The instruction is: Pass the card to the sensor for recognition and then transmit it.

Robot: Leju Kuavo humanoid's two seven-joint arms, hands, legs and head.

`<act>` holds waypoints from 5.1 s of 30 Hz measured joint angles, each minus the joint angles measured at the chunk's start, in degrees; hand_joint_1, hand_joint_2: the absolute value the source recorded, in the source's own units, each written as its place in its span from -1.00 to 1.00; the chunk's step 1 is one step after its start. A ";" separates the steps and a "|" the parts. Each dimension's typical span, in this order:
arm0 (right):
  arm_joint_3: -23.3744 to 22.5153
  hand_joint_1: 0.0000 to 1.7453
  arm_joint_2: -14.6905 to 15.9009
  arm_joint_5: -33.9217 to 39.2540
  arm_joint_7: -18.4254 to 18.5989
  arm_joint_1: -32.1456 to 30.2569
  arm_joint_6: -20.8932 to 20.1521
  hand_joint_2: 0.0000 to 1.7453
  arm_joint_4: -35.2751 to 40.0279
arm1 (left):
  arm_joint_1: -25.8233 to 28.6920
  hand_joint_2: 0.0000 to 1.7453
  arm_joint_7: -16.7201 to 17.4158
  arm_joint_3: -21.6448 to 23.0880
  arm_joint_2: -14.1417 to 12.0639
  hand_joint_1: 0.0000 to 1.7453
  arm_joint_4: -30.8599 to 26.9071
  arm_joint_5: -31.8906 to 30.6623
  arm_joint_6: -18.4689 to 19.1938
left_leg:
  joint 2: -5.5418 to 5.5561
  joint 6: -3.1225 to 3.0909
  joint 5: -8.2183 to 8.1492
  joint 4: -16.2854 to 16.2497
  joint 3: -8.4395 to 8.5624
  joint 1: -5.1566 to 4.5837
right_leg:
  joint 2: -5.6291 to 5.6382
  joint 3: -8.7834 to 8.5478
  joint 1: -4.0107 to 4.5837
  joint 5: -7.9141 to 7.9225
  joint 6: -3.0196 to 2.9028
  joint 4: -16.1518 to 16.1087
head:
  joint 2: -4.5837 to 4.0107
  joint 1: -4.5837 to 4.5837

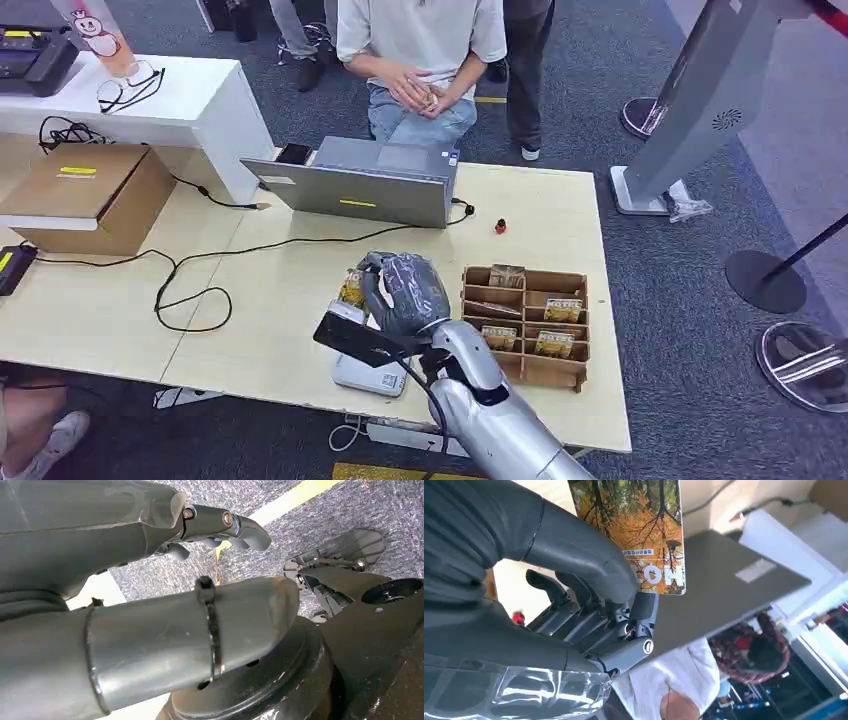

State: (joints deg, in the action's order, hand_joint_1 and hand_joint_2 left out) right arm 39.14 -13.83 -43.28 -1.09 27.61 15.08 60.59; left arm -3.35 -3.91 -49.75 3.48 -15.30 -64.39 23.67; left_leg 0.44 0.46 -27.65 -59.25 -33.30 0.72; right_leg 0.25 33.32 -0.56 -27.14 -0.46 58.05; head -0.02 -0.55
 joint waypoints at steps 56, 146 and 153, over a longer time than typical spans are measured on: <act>-8.44 1.00 0.26 -8.15 2.91 13.73 7.26 1.00 -9.27 | -0.06 -1.00 -0.81 1.62 -0.39 -1.00 0.02 -1.42 0.11 | 0.01 -0.02 0.03 0.00 -0.01 0.00 | -0.01 0.00 0.00 0.02 0.00 0.02 | 0.00 0.00; -12.46 -1.00 10.16 -6.32 -7.80 5.23 14.80 -1.00 4.31 | 1.78 -1.00 -3.52 6.80 -2.40 -1.00 0.22 4.44 -0.72 | 0.04 0.03 0.12 0.00 -0.04 0.00 | -0.02 0.02 0.00 0.10 0.01 0.00 | 0.00 0.00; -12.39 -1.00 12.90 -3.67 -9.81 0.27 15.43 -1.00 9.99 | 2.54 -1.00 -4.07 6.64 -2.40 -1.00 0.22 4.94 -1.05 | 0.06 0.03 0.12 0.00 -0.05 -0.01 | -0.03 0.03 0.00 0.10 0.01 -0.01 | 0.00 0.00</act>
State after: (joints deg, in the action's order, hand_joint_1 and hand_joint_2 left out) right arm 26.75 -0.94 -46.95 -10.91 27.88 30.51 70.58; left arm -0.81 -7.98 -43.10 1.07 -15.08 -59.45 22.62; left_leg 0.50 0.49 -27.53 -59.25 -33.34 0.72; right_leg 0.23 33.35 -0.56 -27.03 -0.45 58.05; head -0.02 -0.55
